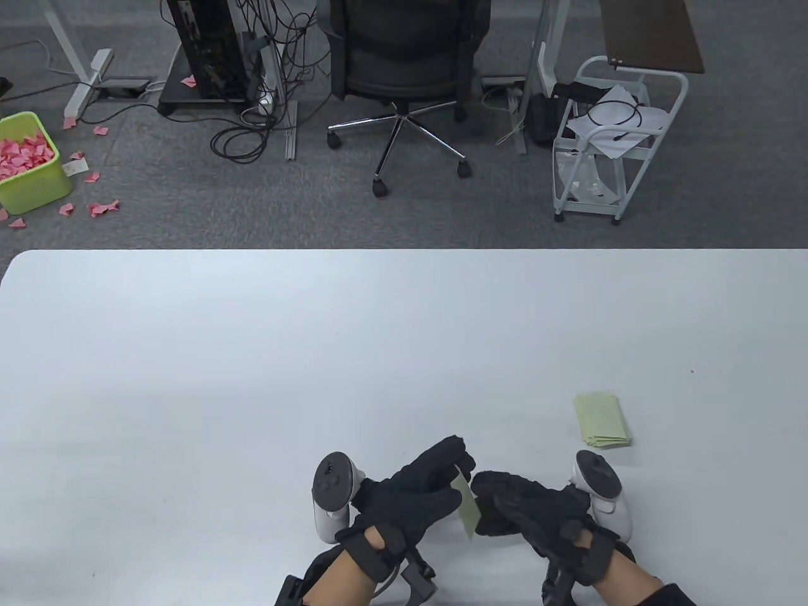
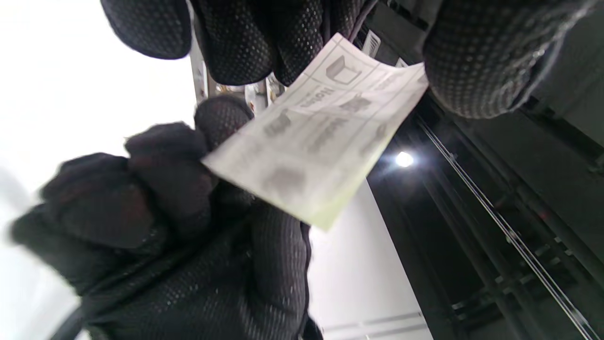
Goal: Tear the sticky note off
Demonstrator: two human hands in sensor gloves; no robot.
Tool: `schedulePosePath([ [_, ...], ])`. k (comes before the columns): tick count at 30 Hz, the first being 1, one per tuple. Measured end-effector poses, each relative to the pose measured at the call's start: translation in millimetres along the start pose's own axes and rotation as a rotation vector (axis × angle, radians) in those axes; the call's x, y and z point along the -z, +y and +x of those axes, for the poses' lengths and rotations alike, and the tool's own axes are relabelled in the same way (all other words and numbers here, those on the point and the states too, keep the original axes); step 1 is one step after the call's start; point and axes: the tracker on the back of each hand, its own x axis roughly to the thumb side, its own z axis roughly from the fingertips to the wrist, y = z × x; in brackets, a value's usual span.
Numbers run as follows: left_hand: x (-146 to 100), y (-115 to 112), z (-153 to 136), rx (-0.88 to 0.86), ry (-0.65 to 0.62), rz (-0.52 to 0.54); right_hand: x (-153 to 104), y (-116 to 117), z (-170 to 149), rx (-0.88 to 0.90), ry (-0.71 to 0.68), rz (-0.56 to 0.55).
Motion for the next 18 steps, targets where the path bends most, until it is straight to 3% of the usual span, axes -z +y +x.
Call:
schedulePosePath([
  [5,-1.7,1.5,-11.0,-0.034,0.072,0.066,-13.2,-0.2,30.0,-0.399,-0.326,-0.189],
  [9,-2.6,-3.1,-14.3,-0.026,0.097,0.069,-21.2,17.8,44.7,-0.742,-0.518,-0.185],
  [18,-4.7,-14.1,-17.7,-0.024,0.123,0.127,-18.9,39.6,43.9,-0.893,-0.568,-0.161],
])
